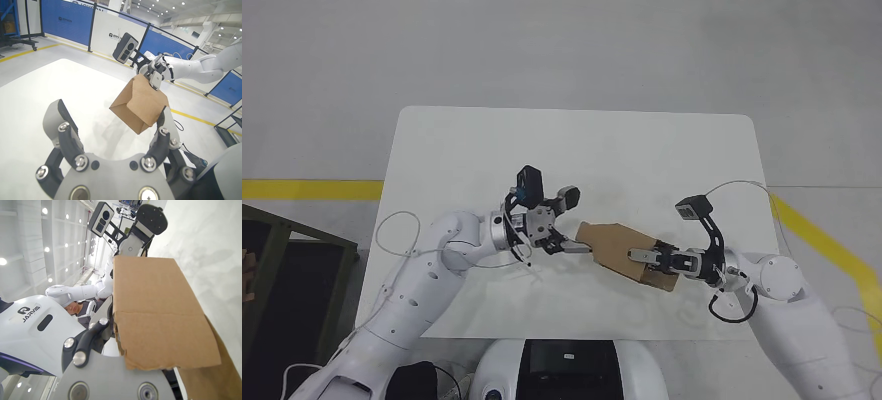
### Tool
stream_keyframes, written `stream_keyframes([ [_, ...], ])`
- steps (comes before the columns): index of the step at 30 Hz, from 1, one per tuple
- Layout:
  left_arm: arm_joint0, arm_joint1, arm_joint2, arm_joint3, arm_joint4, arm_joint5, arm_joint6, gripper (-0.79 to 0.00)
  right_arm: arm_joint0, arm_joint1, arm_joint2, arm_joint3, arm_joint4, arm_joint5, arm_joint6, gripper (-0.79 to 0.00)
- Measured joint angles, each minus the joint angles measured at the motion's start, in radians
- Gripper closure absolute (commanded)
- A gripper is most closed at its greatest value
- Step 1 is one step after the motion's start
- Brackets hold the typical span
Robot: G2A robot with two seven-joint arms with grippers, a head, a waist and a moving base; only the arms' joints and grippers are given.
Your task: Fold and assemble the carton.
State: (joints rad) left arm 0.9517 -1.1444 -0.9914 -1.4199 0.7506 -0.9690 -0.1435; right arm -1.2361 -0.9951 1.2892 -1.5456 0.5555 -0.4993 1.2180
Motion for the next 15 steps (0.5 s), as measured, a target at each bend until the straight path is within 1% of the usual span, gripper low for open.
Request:
stream_keyframes([
  [11,0.001,0.0,0.0,-0.001,0.0,0.001,0.0,-0.785,0.001,0.0,0.0,0.001,0.001,0.0,0.001,0.0],
  [15,0.025,0.004,-0.016,-0.036,0.005,0.022,0.004,-0.785,0.001,0.0,0.0,0.001,0.001,0.0,0.001,0.0],
])
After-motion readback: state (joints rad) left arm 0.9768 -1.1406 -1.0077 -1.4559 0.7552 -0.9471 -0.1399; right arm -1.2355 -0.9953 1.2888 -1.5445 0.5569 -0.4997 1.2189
